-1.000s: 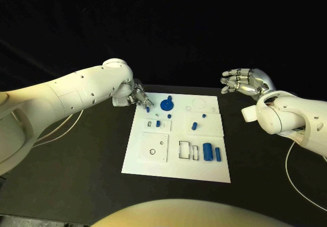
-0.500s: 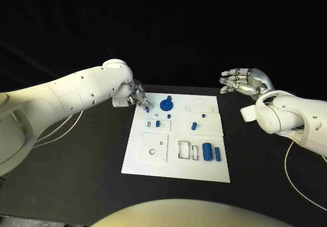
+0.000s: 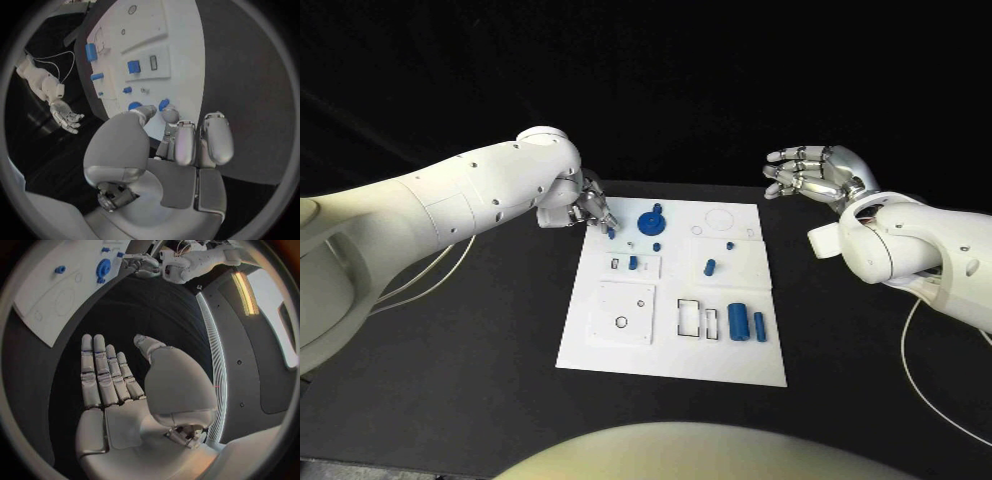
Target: Assemble the parts on the task board
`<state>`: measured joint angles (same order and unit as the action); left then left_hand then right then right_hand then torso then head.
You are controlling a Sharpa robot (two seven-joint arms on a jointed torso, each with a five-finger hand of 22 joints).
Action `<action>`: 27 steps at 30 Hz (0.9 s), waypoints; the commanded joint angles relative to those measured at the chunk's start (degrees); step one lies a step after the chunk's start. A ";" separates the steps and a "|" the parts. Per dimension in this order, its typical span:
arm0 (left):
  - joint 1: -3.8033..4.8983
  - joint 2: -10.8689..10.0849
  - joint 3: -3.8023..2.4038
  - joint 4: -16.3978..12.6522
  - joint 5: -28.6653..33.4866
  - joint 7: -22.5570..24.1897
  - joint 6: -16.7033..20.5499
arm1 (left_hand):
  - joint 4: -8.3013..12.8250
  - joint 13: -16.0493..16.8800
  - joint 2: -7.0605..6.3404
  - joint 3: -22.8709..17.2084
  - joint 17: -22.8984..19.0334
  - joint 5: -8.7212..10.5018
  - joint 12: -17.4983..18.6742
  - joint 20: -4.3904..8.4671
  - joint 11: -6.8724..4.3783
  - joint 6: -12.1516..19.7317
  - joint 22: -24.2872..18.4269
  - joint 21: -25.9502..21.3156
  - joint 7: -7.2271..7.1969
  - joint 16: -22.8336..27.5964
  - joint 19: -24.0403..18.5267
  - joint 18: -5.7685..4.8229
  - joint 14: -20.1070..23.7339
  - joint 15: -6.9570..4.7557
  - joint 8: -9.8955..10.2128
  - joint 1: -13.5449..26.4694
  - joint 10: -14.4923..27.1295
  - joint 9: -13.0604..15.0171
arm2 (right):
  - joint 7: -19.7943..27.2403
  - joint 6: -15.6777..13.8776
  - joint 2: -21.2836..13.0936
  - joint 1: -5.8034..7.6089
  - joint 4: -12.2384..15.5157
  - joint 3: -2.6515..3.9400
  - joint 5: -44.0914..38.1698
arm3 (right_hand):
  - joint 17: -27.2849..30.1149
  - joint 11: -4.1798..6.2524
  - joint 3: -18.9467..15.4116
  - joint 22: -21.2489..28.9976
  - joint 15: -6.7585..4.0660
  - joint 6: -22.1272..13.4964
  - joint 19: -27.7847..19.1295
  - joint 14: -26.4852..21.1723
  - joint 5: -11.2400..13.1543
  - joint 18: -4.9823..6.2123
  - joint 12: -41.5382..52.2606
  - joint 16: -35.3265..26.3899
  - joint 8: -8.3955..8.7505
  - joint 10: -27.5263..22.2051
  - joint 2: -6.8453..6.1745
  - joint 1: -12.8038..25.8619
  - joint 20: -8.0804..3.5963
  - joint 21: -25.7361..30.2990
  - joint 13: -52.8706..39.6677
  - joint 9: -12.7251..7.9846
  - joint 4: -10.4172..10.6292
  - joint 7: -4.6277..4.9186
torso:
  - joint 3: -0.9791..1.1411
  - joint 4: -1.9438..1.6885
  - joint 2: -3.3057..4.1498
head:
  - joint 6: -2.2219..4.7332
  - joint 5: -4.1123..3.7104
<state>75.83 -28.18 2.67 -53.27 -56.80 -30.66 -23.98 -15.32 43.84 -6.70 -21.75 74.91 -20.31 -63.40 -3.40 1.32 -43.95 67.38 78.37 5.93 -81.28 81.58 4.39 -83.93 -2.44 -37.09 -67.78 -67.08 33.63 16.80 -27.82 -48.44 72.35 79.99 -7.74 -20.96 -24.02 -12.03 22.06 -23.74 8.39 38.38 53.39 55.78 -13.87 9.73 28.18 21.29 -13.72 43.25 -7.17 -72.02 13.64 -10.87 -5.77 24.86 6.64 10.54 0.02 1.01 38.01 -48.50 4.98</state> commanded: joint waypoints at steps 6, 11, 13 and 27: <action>-0.10 0.45 -0.01 0.22 0.75 -0.26 -1.07 | -0.05 0.01 0.19 -0.34 2.93 -0.23 -0.33 0.47 -0.20 -0.17 0.10 0.23 -0.20 0.10 0.07 0.01 -2.60 -0.34 -0.40 -0.73 -0.07 -0.03 | 0.08 0.91 0.10 -0.02 0.05 0.02 -0.17 | 0.07 -0.04 -0.39 0.05 -0.02 -0.42 -0.10 -0.33 -0.38 0.45 0.25 -0.39 -0.32 -0.41 0.37 0.38 0.39 0.34 0.05 -0.05 0.08 5.45 | -0.01 -0.06 0.07 | -0.05 -0.08; -0.23 0.66 0.00 0.62 0.80 -0.28 -1.14 | -0.07 0.12 0.19 -0.34 2.95 -0.22 -0.40 0.47 -0.20 -0.19 0.09 0.22 -0.20 0.09 0.06 0.01 -2.61 -0.34 -0.42 -0.73 -0.13 -0.03 | 0.09 0.94 0.10 -0.02 0.07 0.02 -0.17 | 0.07 -0.04 -0.39 0.05 -0.02 -0.42 -0.10 -0.33 -0.38 0.45 0.25 -0.39 -0.32 -0.41 0.37 0.38 0.39 0.34 0.05 -0.05 0.08 5.45 | -0.01 -0.03 0.06 | -0.05 -0.11; -0.29 0.74 0.00 0.76 0.82 -0.28 -1.19 | -0.09 0.15 0.21 -0.36 2.94 -0.21 -0.42 0.47 -0.20 -0.22 0.07 0.21 -0.21 0.09 0.05 0.01 -2.61 -0.35 -0.46 -0.75 -0.16 -0.02 | 0.09 0.95 0.09 -0.02 0.07 0.02 -0.17 | 0.07 -0.04 -0.39 0.05 -0.02 -0.42 -0.10 -0.33 -0.38 0.45 0.25 -0.39 -0.32 -0.41 0.37 0.38 0.39 0.34 0.05 -0.05 0.08 5.45 | -0.02 -0.03 0.05 | -0.07 -0.11; -0.49 0.98 0.01 1.45 1.52 -0.35 -0.55 | 1.64 0.16 2.04 -3.71 3.01 -0.36 -0.54 0.76 -0.82 -0.38 0.35 0.32 -0.89 0.06 0.21 -0.02 -2.66 -0.87 -1.86 -4.43 -0.57 0.21 | 0.07 1.00 0.07 -0.02 0.09 0.02 -0.17 | 0.07 -0.05 -0.43 0.14 -0.02 -0.46 -0.07 -0.33 -0.39 0.46 0.31 -0.43 -0.34 -0.45 0.50 0.42 0.40 0.39 0.11 -0.07 0.16 5.46 | 0.02 -0.07 0.02 | -0.27 -0.25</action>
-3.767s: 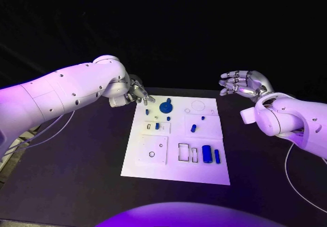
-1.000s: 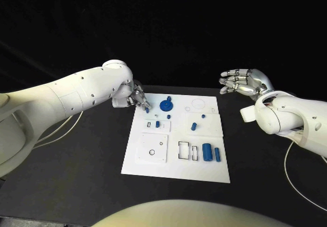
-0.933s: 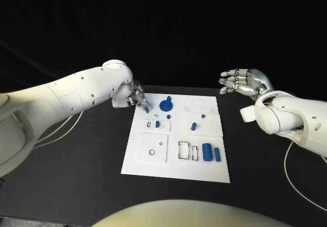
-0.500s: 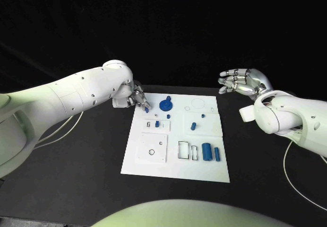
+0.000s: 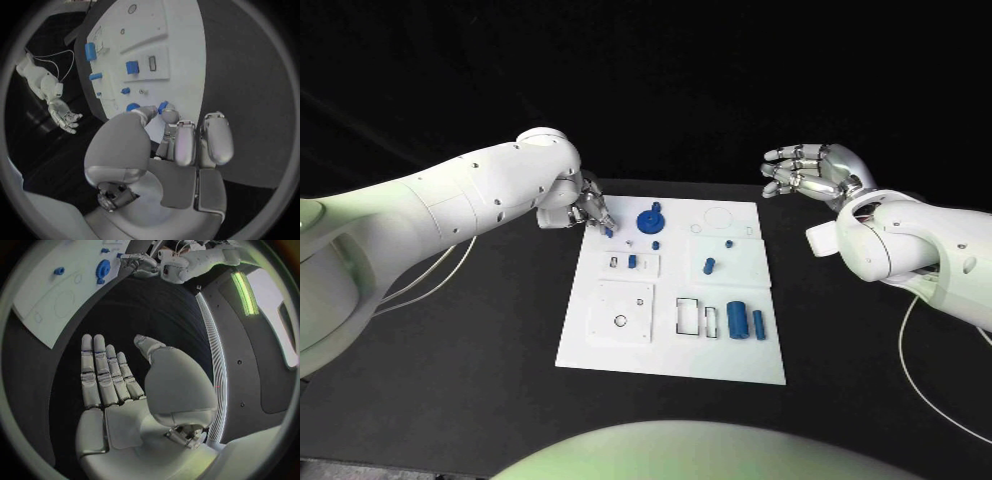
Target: Assemble the parts on the task board
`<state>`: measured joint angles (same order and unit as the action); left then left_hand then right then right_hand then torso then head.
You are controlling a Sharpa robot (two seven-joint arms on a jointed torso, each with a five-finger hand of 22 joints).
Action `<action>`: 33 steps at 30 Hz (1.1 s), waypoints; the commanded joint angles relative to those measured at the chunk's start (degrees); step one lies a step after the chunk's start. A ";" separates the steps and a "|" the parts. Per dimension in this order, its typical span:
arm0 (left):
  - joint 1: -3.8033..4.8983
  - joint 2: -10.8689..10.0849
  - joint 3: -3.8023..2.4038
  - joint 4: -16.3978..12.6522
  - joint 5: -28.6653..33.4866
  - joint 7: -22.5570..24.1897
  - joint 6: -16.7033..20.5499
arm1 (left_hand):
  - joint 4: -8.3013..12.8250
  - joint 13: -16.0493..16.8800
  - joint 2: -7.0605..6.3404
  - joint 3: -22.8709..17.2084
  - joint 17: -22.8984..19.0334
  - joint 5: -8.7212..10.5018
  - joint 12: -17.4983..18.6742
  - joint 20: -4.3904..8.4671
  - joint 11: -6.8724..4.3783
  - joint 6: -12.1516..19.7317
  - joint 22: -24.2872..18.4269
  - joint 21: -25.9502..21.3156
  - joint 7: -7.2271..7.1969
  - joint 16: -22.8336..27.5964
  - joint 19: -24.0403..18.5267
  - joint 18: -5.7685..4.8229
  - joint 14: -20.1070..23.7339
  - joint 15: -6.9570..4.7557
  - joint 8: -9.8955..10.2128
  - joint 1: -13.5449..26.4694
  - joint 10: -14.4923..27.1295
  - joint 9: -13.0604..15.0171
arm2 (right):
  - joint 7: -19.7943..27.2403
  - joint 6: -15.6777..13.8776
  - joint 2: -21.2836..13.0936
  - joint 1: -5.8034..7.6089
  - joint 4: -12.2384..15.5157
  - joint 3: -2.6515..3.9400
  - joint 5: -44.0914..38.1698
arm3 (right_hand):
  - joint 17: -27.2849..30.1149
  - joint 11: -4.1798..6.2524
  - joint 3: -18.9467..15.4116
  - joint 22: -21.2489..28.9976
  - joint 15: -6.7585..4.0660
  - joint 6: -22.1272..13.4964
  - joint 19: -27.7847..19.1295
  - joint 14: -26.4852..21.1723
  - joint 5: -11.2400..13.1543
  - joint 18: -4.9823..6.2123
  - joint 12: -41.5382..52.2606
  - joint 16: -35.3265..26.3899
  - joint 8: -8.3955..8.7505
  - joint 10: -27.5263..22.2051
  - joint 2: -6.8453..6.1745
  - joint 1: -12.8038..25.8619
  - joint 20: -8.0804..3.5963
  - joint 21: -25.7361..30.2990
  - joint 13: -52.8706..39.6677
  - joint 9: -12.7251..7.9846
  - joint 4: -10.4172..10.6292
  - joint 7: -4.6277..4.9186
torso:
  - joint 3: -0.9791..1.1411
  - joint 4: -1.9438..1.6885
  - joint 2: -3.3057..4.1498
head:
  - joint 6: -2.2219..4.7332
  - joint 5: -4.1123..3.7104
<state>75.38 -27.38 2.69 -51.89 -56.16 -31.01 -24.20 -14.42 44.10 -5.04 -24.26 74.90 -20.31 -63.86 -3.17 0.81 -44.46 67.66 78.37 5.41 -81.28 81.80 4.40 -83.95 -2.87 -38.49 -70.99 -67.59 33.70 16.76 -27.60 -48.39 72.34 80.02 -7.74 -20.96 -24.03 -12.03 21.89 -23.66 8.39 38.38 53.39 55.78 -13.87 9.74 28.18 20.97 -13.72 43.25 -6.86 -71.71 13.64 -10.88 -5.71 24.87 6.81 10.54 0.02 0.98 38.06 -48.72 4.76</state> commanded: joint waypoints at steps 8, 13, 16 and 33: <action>-0.05 -0.09 0.00 0.09 2.97 1.38 2.09 | 7.25 -0.04 -0.62 -17.34 3.09 -0.43 -0.23 0.59 -0.49 1.12 0.55 0.51 -0.43 0.07 0.19 -0.10 -2.70 -0.61 -5.30 -0.81 -1.33 2.42 | -0.44 0.74 0.00 -0.02 0.00 0.02 -0.81 | 0.07 -0.05 -0.31 0.11 -0.01 -0.47 -0.04 -0.32 -0.40 0.46 0.36 -0.13 -0.36 -0.46 0.25 0.13 0.41 0.43 0.10 -0.09 0.04 5.46 | 0.02 0.01 -0.07 | -0.10 -0.01; -0.05 -0.96 -0.12 -0.72 5.43 1.96 4.20 | 8.34 0.52 -0.86 -19.42 3.08 -0.39 -0.70 0.62 -0.58 1.16 0.74 0.61 -0.52 0.08 0.27 -0.13 -2.70 -0.68 -6.09 0.25 -1.83 2.78 | -0.62 0.79 -0.02 -0.02 -0.07 0.02 -0.92 | 0.07 -0.05 -0.35 0.14 -0.02 -0.47 -0.02 -0.30 -0.40 0.47 0.40 -0.13 -0.38 -0.46 0.25 0.15 0.42 0.44 0.12 -0.09 0.05 5.46 | 0.03 -0.03 -0.11 | -0.06 -0.02; -0.05 -1.87 -0.21 -1.83 6.63 1.92 4.90 | 8.71 0.85 -0.95 -20.04 3.09 -0.34 -0.97 0.63 -0.61 1.15 0.81 0.65 -0.55 0.08 0.30 -0.14 -2.71 -0.71 -6.34 0.65 -2.09 2.88 | -0.68 0.83 -0.05 -0.02 -0.10 0.02 -0.92 | 0.07 -0.05 -0.35 0.14 -0.02 -0.47 -0.02 -0.30 -0.40 0.47 0.40 -0.13 -0.38 -0.46 0.25 0.15 0.42 0.44 0.12 -0.09 0.05 5.46 | 0.04 -0.08 -0.12 | -0.03 -0.06; -1.06 -11.58 -0.32 -17.49 7.46 3.48 10.61 | 12.07 2.34 -2.58 -26.19 3.22 -1.13 -2.39 1.11 -1.21 0.02 1.40 0.99 -1.17 0.02 0.58 -0.22 -2.77 -1.22 -8.39 4.25 -3.78 2.99 | -0.40 0.54 -0.50 -0.19 0.00 0.00 -1.01 | 0.07 -0.04 -0.42 0.21 -0.02 -0.47 0.02 -0.28 -0.43 0.48 0.46 -0.14 -0.42 -0.47 0.26 0.19 0.43 0.47 0.16 -0.10 0.10 5.46 | 0.12 -0.46 -0.23 | -0.09 0.12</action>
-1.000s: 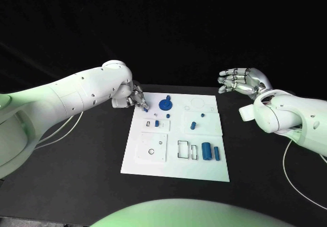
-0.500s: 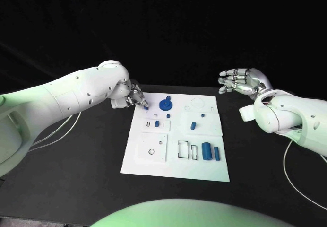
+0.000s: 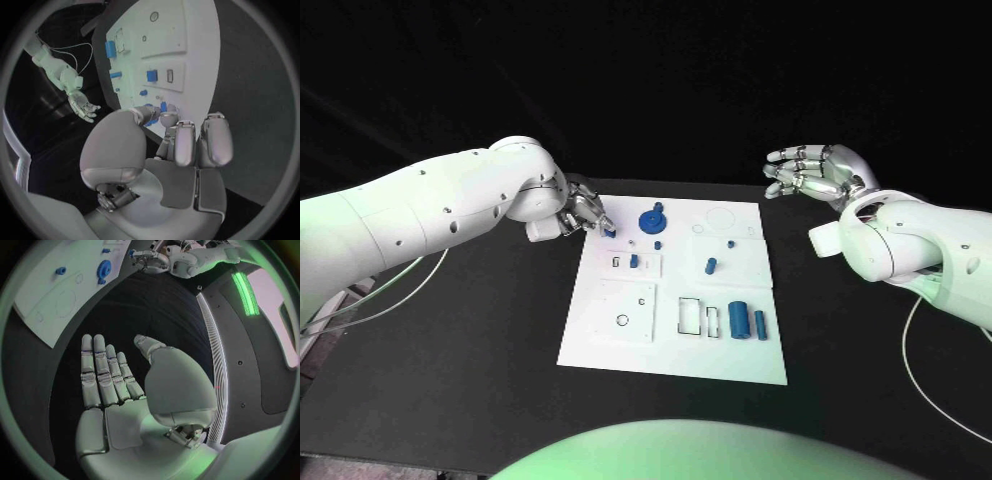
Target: Assemble the parts on the task board
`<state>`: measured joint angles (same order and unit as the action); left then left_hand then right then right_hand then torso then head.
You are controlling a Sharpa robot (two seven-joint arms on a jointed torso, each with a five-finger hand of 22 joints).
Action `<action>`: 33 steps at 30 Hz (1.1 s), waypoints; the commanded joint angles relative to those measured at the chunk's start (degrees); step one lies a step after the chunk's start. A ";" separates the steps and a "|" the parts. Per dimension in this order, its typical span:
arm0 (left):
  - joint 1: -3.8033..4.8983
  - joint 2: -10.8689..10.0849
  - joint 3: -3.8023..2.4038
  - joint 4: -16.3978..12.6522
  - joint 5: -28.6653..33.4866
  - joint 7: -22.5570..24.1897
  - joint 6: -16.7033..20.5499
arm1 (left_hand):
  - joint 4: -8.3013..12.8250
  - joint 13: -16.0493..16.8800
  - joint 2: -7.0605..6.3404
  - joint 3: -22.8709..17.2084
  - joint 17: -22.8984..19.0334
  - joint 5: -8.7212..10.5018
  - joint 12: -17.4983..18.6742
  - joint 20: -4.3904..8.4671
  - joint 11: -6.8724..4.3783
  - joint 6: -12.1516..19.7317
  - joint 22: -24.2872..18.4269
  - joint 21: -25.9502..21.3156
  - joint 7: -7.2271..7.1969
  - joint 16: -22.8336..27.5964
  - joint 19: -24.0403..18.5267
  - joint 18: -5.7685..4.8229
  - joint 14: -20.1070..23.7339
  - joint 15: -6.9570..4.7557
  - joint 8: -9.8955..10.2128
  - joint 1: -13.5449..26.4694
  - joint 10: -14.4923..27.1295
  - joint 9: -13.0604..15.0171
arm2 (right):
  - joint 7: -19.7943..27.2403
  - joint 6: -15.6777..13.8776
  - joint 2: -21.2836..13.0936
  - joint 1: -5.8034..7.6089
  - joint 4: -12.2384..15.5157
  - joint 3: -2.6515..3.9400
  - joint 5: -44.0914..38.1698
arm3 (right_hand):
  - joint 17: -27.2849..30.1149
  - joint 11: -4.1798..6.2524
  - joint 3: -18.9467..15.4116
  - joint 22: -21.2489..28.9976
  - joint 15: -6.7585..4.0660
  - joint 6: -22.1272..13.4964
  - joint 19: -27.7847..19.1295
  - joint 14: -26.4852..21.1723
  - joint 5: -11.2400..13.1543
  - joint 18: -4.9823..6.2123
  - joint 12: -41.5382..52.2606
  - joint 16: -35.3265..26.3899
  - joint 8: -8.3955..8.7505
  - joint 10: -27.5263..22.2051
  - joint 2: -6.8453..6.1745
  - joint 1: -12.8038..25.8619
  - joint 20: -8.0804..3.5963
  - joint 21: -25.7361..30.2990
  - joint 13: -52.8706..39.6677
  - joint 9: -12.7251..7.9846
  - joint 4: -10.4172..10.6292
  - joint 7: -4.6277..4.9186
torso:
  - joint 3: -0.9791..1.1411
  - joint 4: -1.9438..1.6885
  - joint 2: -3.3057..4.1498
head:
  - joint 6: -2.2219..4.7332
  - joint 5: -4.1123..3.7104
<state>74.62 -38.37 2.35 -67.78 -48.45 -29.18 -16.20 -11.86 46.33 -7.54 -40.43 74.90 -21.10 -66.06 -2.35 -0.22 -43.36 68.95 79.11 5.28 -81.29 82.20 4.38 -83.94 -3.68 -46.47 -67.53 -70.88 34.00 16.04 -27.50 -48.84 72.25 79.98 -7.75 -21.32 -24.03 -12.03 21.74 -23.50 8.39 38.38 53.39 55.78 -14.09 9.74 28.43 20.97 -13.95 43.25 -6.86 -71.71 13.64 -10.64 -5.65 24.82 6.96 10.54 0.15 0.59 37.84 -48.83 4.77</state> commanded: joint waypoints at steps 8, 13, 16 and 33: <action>-1.08 -2.21 0.03 -4.91 -2.78 2.18 2.07 | 10.23 0.14 -0.62 -11.39 3.22 -0.83 -0.27 0.41 -0.34 -1.44 0.34 0.38 -1.20 0.04 0.27 -0.24 -2.79 -0.55 -0.98 1.77 -0.79 2.62 | 0.39 0.42 -0.08 -0.30 0.09 0.00 -0.67 | 0.06 -0.04 -0.28 0.08 -0.02 -0.46 0.04 -0.26 -0.25 0.48 0.24 -0.15 -0.21 -0.46 0.28 0.19 0.43 0.24 0.12 -0.05 -0.05 5.45 | -0.08 0.10 0.04 | -0.07 0.48; -1.64 -2.37 0.08 -5.62 -5.15 2.41 0.35 | 10.58 0.00 -0.84 -11.96 3.24 -1.20 -0.22 0.47 -0.42 -1.62 0.45 0.44 -1.29 0.04 0.31 -0.26 -2.80 -0.61 -1.23 2.22 -0.88 2.57 | 0.39 0.39 -0.13 -0.40 0.14 0.00 -0.68 | 0.06 -0.03 -0.29 0.11 -0.03 -0.46 0.06 -0.24 -0.28 0.49 0.26 -0.15 -0.22 -0.46 0.30 0.18 0.43 0.25 0.13 -0.05 -0.04 5.45 | -0.02 0.16 0.05 | -0.10 0.67; -1.92 -2.30 0.15 -5.99 -6.27 2.46 -0.58 | 10.74 0.03 -0.95 -12.18 3.24 -1.42 -0.24 0.49 -0.45 -1.70 0.46 0.45 -1.32 0.04 0.32 -0.26 -2.80 -0.64 -1.34 2.43 -0.95 2.55 | 0.37 0.38 -0.15 -0.43 0.16 0.00 -0.68 | 0.06 -0.03 -0.29 0.11 -0.03 -0.46 0.06 -0.24 -0.28 0.49 0.26 -0.15 -0.22 -0.46 0.30 0.18 0.43 0.25 0.13 -0.05 -0.04 5.45 | -0.04 0.16 0.06 | -0.19 0.65; -2.33 -1.63 0.33 -5.67 -9.17 1.83 -2.69 | 12.32 1.55 -2.18 -12.91 3.27 -7.58 -1.31 0.90 -1.04 -3.07 1.13 0.81 -2.00 0.05 0.55 -0.37 -2.87 -1.03 -3.01 5.59 -2.73 2.13 | 0.18 0.23 -0.20 -0.49 0.21 0.00 -0.64 | 0.05 0.00 -0.21 0.48 -0.08 -0.49 0.31 -0.13 -1.44 0.53 0.59 -0.26 -0.40 -0.54 0.62 -0.24 0.42 0.41 0.43 -0.14 -0.21 5.42 | 0.05 0.15 0.07 | -0.38 0.57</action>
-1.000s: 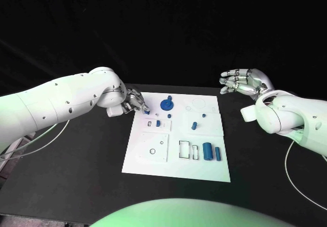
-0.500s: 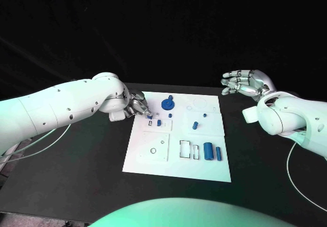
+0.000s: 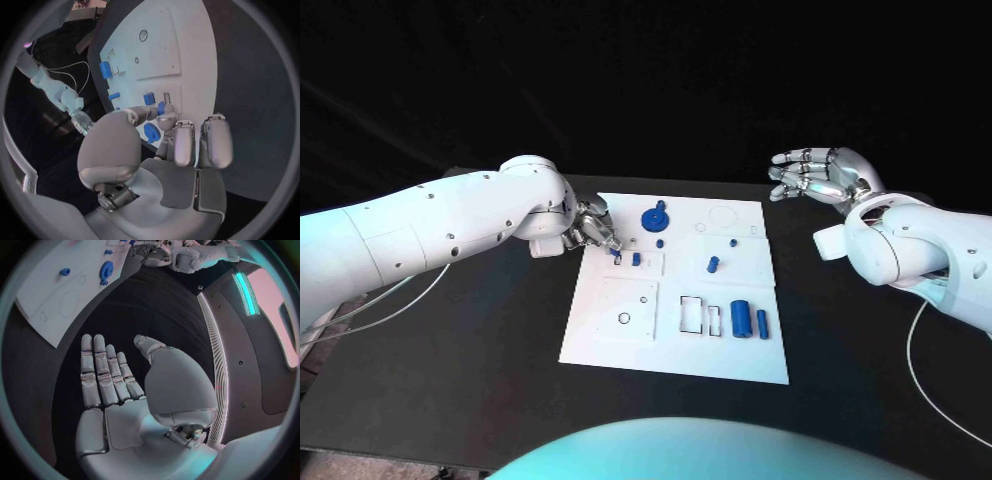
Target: Assemble the parts on the task board
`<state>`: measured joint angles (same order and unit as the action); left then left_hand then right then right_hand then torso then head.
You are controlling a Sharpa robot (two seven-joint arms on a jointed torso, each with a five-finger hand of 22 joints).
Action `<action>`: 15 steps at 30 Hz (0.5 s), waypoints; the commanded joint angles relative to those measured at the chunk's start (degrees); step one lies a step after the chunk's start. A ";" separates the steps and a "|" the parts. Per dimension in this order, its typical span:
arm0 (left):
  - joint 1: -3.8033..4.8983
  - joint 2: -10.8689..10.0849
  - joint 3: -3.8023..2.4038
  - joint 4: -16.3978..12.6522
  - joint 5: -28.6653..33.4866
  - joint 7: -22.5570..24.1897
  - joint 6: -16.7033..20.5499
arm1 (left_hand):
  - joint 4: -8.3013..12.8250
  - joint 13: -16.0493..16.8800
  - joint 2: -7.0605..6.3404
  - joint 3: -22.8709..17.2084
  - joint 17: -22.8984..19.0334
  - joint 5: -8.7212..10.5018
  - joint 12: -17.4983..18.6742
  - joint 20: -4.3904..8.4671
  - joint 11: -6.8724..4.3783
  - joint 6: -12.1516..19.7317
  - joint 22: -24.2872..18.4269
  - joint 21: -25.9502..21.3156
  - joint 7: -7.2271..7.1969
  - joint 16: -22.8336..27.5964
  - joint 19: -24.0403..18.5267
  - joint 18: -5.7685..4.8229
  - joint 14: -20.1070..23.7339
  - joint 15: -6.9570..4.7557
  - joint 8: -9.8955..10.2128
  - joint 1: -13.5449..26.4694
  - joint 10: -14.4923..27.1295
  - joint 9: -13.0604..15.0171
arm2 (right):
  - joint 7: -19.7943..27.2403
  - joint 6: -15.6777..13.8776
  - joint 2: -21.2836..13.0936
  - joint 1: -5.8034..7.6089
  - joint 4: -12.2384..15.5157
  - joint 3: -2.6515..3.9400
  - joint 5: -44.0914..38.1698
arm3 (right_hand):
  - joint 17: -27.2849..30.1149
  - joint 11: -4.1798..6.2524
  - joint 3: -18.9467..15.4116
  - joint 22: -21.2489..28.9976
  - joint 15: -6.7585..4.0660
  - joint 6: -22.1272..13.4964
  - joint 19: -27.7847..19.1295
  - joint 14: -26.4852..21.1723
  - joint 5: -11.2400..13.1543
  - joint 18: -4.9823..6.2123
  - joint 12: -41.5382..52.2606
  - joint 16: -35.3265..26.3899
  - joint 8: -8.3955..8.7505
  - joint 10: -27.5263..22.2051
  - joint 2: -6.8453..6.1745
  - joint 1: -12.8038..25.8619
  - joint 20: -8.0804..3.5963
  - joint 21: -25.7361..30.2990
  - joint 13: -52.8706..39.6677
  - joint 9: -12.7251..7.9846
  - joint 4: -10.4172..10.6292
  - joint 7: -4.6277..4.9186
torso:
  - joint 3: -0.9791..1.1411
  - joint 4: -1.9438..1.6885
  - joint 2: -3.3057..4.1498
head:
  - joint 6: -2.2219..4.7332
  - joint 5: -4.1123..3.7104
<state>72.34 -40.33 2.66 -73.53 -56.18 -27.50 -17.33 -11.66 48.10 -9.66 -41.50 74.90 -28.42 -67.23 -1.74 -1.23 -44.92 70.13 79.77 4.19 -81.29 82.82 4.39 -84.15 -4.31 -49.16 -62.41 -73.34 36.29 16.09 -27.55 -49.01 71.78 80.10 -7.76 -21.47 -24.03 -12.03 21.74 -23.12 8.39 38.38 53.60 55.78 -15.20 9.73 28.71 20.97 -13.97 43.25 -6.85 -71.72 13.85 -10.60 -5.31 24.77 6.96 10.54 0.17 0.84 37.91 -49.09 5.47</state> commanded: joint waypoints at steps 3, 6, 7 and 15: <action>-0.09 0.57 0.07 0.19 -1.51 -0.13 -1.66 | 12.11 -0.34 -0.07 -11.80 3.27 -0.30 -0.07 0.29 -0.03 -1.53 -0.11 0.12 -0.92 0.05 -0.09 -0.36 -2.67 -0.39 -0.34 0.53 -0.25 -0.17 | 0.15 0.28 0.00 -0.03 0.08 0.01 -0.49 | 0.05 0.00 -0.22 0.09 -0.08 -0.49 0.10 -0.13 -0.33 0.53 0.31 -0.25 -0.38 -0.54 0.61 -0.22 0.21 0.37 0.08 -0.08 -0.20 5.41 | 0.07 -0.11 -0.05 | -0.18 0.03; -0.11 0.76 0.10 0.31 -1.54 -0.38 -1.57 | 12.09 -0.43 -0.06 -11.75 3.28 -0.34 -0.03 0.30 -0.03 -1.57 -0.11 0.12 -0.93 0.05 -0.10 -0.36 -2.67 -0.39 -0.36 0.61 -0.25 -0.18 | 0.19 0.20 -0.03 -0.03 0.11 0.01 -0.55 | 0.05 0.01 -0.21 0.14 -0.08 -0.50 0.13 -0.11 -0.48 0.54 0.35 -0.27 -0.40 -0.55 0.63 -0.27 0.21 0.39 0.12 -0.09 -0.23 5.41 | 0.02 -0.07 -0.03 | -0.18 0.05; -0.11 0.81 0.11 0.34 -1.55 -0.44 -1.54 | 12.07 -0.46 -0.05 -11.72 3.28 -0.36 -0.01 0.30 -0.03 -1.59 -0.08 0.13 -0.94 0.05 -0.09 -0.37 -2.67 -0.39 -0.38 0.66 -0.26 -0.19 | 0.21 0.17 -0.06 -0.03 0.13 0.01 -0.60 | 0.05 0.01 -0.21 0.15 -0.08 -0.51 0.14 -0.11 -0.53 0.54 0.36 -0.28 -0.41 -0.56 0.64 -0.28 0.21 0.39 0.13 -0.10 -0.24 5.41 | 0.02 -0.08 -0.02 | -0.17 0.06; -0.17 1.32 0.20 0.69 -1.58 -1.02 -1.28 | 12.04 -0.49 -0.01 -11.66 3.28 -0.36 0.00 0.31 -0.04 -1.62 0.01 0.17 -0.96 0.05 -0.06 -0.39 -2.67 -0.38 -0.41 0.74 -0.30 -0.20 | 0.33 0.05 -0.17 -0.03 0.23 0.01 -0.83 | 0.05 0.01 -0.21 0.16 -0.08 -0.51 0.14 -0.11 -0.54 0.54 0.36 -0.28 -0.41 -0.56 0.65 -0.29 0.21 0.39 0.14 -0.10 -0.24 5.41 | 0.06 -0.04 -0.06 | -0.10 0.31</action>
<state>72.22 -39.22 2.85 -72.88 -57.39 -28.06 -17.88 -11.66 47.58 -9.81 -41.51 74.91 -28.42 -67.23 -1.74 -1.23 -45.21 70.07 79.76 4.28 -81.29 82.82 4.39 -84.15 -4.31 -49.40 -62.25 -73.33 36.02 16.08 -27.62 -49.18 71.78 80.22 -7.77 -21.60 -24.03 -12.03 21.75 -23.03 8.39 38.38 53.60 55.78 -15.52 9.73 28.71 20.97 -14.17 43.25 -6.64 -71.94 13.85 -10.43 -5.23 24.72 6.96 10.54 0.22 0.76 37.85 -49.22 5.73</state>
